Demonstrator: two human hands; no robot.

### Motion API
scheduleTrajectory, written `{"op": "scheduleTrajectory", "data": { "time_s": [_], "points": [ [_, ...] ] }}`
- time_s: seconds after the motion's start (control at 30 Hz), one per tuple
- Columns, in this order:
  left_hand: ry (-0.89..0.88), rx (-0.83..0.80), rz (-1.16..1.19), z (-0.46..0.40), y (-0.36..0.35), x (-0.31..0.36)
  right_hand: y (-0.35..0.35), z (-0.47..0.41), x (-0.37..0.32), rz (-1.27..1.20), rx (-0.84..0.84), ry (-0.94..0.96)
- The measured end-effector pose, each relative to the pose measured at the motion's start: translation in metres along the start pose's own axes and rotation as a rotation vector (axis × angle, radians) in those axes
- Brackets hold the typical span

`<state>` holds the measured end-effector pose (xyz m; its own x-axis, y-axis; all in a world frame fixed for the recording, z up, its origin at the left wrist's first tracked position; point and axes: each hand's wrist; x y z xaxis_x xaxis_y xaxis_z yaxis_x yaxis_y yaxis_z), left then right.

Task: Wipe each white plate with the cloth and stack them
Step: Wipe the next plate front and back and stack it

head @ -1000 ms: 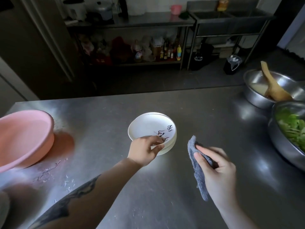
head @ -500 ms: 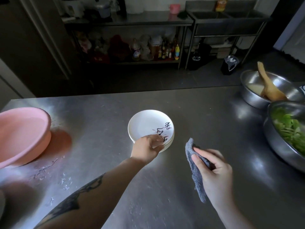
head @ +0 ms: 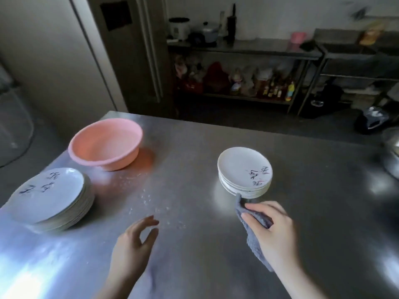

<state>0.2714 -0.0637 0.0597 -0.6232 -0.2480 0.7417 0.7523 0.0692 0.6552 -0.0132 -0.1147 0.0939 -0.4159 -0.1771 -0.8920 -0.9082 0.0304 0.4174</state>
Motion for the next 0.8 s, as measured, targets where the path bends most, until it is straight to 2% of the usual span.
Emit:
{"op": "scheduleTrajectory", "data": {
  "time_s": [0.1,0.23,0.4,0.57,0.8],
  "points": [
    [0.112,0.119,0.017,0.035,0.024,-0.021,-0.038,0.002,-0.008,0.005,-0.156,0.036],
    [0.199,0.265,0.031,0.069,0.057,-0.046,-0.098,0.006,-0.036,0.007,-0.280,0.141],
    [0.224,0.361,0.025,0.086,0.103,-0.069,-0.163,0.019,-0.069,-0.043,-0.446,0.200],
    [0.245,0.403,0.052,0.069,0.150,-0.107,-0.234,0.019,-0.095,0.018,-0.494,0.267],
    [0.204,0.300,-0.016,0.025,0.213,-0.176,-0.327,0.012,-0.128,0.144,-0.435,0.221]
  ]
}}
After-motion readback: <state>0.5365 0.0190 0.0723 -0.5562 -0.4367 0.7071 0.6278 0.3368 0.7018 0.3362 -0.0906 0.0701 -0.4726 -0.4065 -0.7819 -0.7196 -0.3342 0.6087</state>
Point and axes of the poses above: each hand's wrist, its own z-axis away from the middle knuckle, its own y-axis out of the back of the hand, x = y × z, and after that the axes turned 11 degrees about -x, right-handed
